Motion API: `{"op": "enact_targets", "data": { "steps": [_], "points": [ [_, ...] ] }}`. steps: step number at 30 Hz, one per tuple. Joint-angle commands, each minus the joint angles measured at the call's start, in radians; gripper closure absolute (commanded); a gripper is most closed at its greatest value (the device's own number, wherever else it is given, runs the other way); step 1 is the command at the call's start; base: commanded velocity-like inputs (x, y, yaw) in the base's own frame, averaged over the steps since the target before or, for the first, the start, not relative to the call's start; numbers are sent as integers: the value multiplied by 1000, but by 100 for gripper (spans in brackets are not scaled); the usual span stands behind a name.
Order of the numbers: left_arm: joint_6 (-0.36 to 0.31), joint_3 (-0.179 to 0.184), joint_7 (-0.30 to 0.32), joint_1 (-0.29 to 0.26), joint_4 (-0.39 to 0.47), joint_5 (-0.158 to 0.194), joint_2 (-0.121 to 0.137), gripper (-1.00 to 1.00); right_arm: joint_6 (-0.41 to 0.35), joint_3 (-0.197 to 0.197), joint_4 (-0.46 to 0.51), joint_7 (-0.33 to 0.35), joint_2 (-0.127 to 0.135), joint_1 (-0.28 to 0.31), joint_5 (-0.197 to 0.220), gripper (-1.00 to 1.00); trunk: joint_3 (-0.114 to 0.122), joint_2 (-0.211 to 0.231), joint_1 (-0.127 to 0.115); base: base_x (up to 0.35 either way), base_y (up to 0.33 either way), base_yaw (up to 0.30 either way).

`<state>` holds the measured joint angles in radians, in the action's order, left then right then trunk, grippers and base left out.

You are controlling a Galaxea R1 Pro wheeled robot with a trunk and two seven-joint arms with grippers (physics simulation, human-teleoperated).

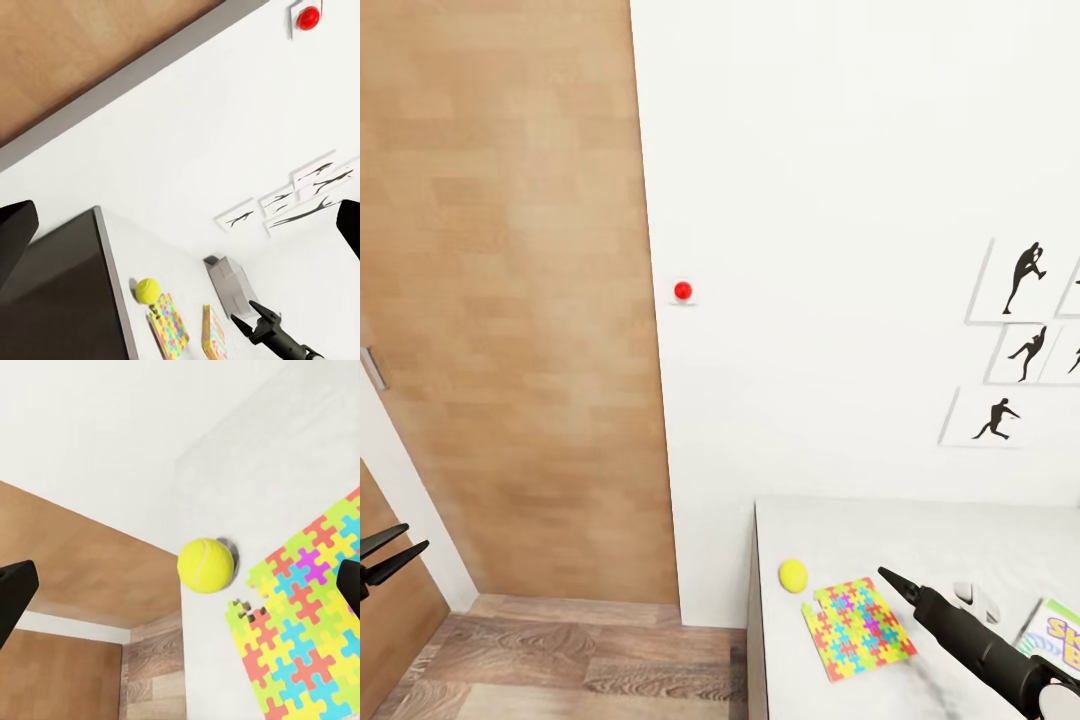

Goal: Put all the toys in the child's room - the three board games (two on the bed and one on the table), the two jigsaw puzzles on the table, and the tennis ball on the table - inside the toy box on the table in the child's room.

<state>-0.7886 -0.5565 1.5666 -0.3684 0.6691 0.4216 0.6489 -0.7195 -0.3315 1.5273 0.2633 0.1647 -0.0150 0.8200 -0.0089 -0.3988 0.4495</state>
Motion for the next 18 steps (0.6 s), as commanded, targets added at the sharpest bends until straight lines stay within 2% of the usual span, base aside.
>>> {"op": "enact_targets", "data": {
  "steps": [1,18],
  "points": [
    [-11,0,4,-1,0,-1,0,-100,-5,-1,1,4,0,0,-1,-100,-1,-1,1,23,1,0],
    [-11,0,4,0,0,-1,0,-100,-5,-1,1,4,0,0,-1,-100,-1,-1,1,26,0,0]
  ]
}}
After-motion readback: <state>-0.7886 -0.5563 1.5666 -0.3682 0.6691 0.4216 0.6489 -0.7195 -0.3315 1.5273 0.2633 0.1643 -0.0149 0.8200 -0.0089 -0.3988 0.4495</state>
